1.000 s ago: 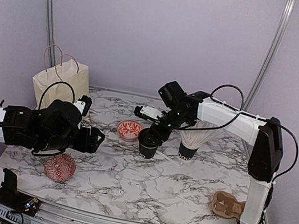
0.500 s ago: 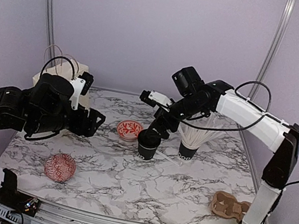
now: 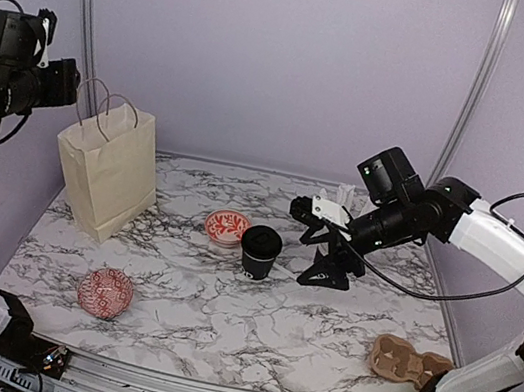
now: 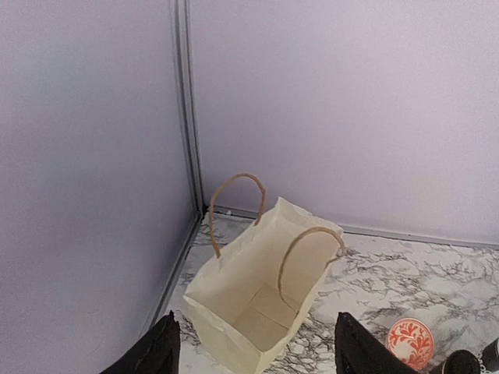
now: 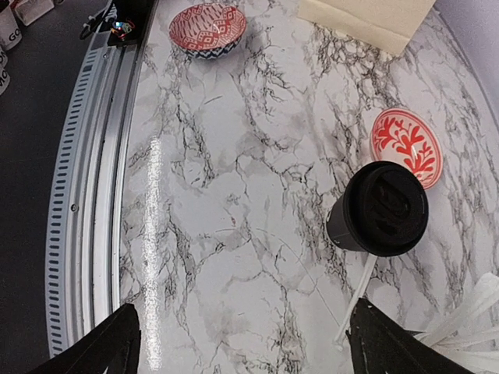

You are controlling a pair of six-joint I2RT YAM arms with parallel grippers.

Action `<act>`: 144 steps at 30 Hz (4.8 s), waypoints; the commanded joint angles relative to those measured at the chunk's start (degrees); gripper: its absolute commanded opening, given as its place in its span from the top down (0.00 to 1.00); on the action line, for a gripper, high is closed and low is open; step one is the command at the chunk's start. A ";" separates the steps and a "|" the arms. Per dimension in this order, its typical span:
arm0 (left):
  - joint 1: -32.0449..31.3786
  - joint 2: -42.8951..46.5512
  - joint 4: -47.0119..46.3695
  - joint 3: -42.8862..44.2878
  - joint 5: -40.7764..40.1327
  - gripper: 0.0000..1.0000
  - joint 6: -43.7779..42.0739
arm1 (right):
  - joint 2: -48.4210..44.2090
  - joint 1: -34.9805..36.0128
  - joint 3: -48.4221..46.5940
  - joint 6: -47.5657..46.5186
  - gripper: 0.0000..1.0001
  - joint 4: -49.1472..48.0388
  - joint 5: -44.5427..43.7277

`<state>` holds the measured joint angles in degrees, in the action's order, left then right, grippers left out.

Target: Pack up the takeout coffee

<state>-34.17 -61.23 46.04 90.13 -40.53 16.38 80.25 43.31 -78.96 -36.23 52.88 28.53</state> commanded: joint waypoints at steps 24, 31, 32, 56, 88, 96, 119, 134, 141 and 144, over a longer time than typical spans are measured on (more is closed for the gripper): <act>36.45 -35.34 8.10 18.71 38.34 0.48 -13.97 | -8.64 -0.23 9.45 -5.10 0.15 3.19 4.76; 36.41 -38.08 8.10 18.60 44.03 0.50 -14.95 | -8.78 -0.24 9.73 -4.49 0.15 3.45 3.48; 36.40 -38.41 8.10 18.59 43.32 0.52 -15.03 | -8.79 -0.24 9.67 -4.36 0.15 3.45 3.46; 19.20 -22.95 6.31 28.56 46.13 1.00 -15.93 | -9.61 -12.83 5.08 -8.32 0.20 11.84 3.63; -14.66 -15.41 0.89 -2.30 83.78 1.00 -21.80 | -14.37 -27.61 41.56 -25.28 0.74 4.66 -22.48; -14.96 -18.73 1.81 -2.55 84.23 1.00 -22.83 | -6.51 -25.91 36.38 -20.12 0.79 -7.09 -18.82; -15.92 -26.03 5.25 1.11 82.46 1.00 -25.79 | -11.74 -24.43 31.12 -10.53 0.51 8.31 -17.34; -16.32 -29.18 6.43 4.00 80.03 1.00 -25.89 | -11.56 -26.52 31.95 -5.23 0.46 11.63 -21.82; -16.54 -29.85 6.42 4.42 79.81 1.00 -26.22 | -10.19 -26.52 33.77 -2.70 0.47 10.61 -25.32; -16.58 -30.17 6.42 4.53 79.66 1.00 -26.25 | -9.17 -26.55 34.13 -1.98 0.48 9.63 -26.07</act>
<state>-50.37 -90.28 50.92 93.08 39.72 -8.64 69.73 17.32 -45.25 -40.45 63.61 4.78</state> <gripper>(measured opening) 0.009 0.525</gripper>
